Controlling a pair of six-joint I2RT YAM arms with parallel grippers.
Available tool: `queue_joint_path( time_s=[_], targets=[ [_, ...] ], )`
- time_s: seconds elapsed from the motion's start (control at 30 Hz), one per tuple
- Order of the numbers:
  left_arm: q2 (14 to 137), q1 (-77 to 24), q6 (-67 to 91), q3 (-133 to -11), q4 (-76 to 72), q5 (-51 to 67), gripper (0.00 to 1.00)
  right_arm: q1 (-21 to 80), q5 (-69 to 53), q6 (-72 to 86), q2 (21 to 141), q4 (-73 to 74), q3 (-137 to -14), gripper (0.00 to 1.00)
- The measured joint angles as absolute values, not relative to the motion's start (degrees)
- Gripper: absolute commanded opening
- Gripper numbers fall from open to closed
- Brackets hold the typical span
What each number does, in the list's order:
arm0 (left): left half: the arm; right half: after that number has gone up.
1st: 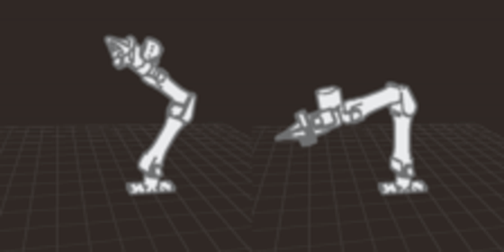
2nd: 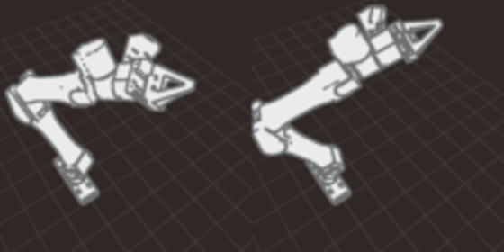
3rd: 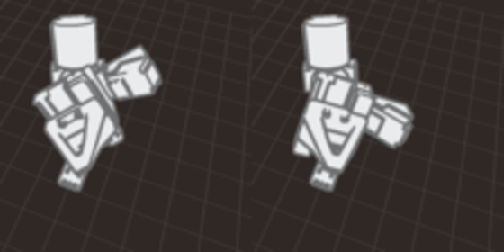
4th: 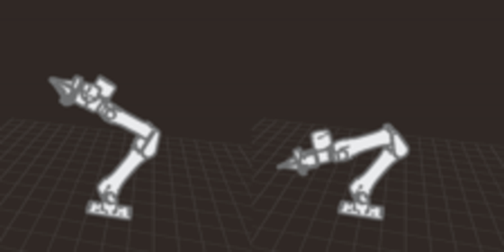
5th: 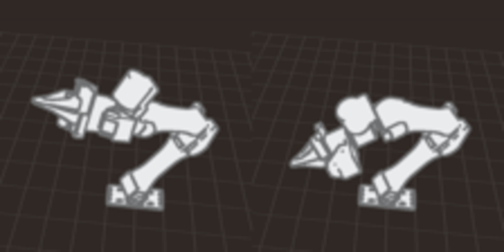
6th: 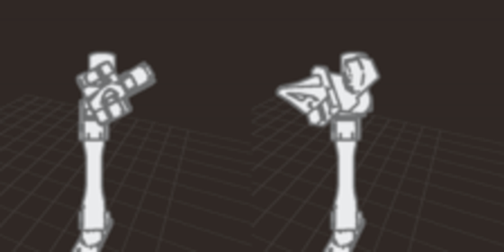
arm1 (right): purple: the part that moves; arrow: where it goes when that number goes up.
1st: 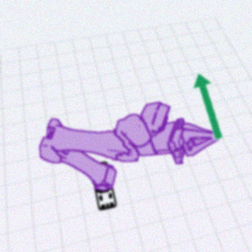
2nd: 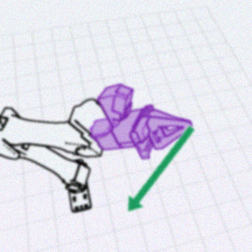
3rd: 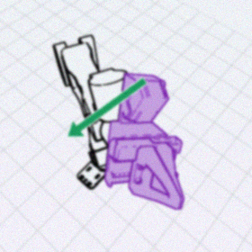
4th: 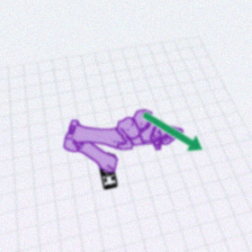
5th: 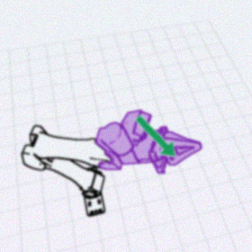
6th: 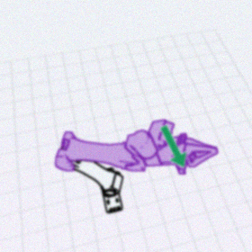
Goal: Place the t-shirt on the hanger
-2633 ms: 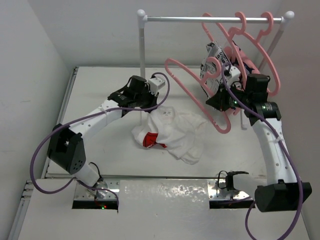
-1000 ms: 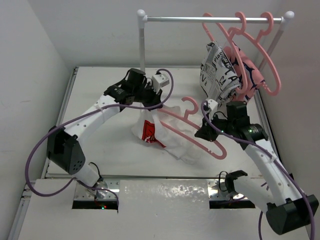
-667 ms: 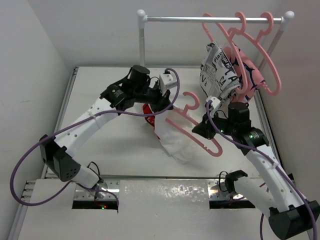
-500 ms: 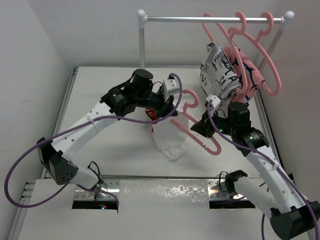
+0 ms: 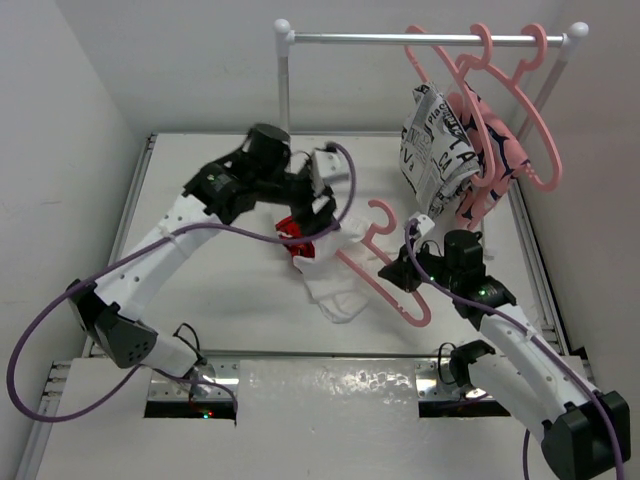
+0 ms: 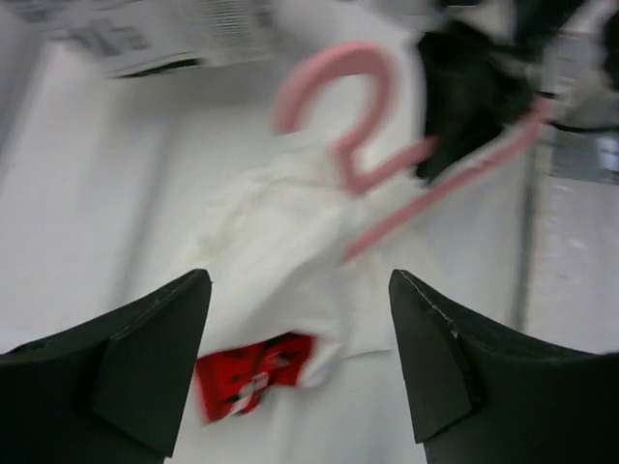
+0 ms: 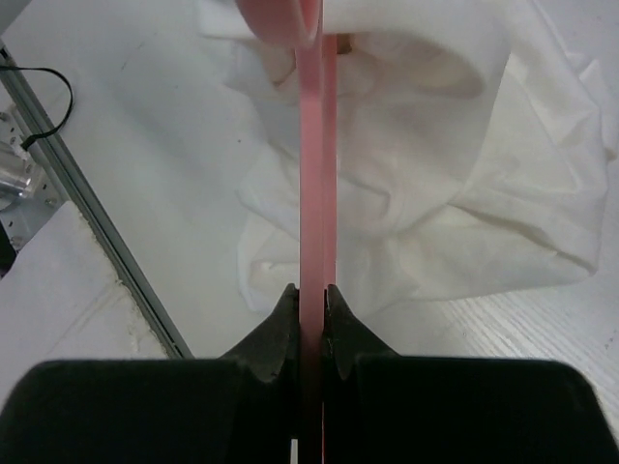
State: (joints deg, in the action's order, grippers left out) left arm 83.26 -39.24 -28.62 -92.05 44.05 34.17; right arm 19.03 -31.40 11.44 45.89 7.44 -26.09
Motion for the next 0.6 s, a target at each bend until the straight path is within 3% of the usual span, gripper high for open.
queue_joint_path(
  time_s=[0.17,0.2,0.33,0.37,0.47,0.6],
  targets=[
    [82.0,-28.1,-30.8,-92.5,40.6,27.1,0.52,19.3,-29.8,12.8,45.2,3.8,-24.0,0.0],
    [81.3,-27.6,-30.0,-90.3,39.5,25.6,0.51,19.3,-29.5,13.3,45.2,2.9,-23.9,0.0],
    [80.1,-31.7,-25.7,-78.0,37.9,22.3,0.6,19.3,-28.1,15.0,45.5,-0.4,-23.1,0.0],
    [80.2,-33.5,-24.6,-74.8,37.3,21.3,0.67,19.3,-27.9,15.4,45.6,-1.2,-22.7,0.0],
    [81.2,-38.6,-20.0,-67.3,35.7,18.6,0.7,19.3,-27.4,16.7,45.9,-2.0,-22.0,0.0],
    [85.3,-40.0,-15.6,-66.6,32.2,15.5,0.72,19.4,-27.3,17.8,45.8,-2.9,-21.7,0.0]
  ],
)
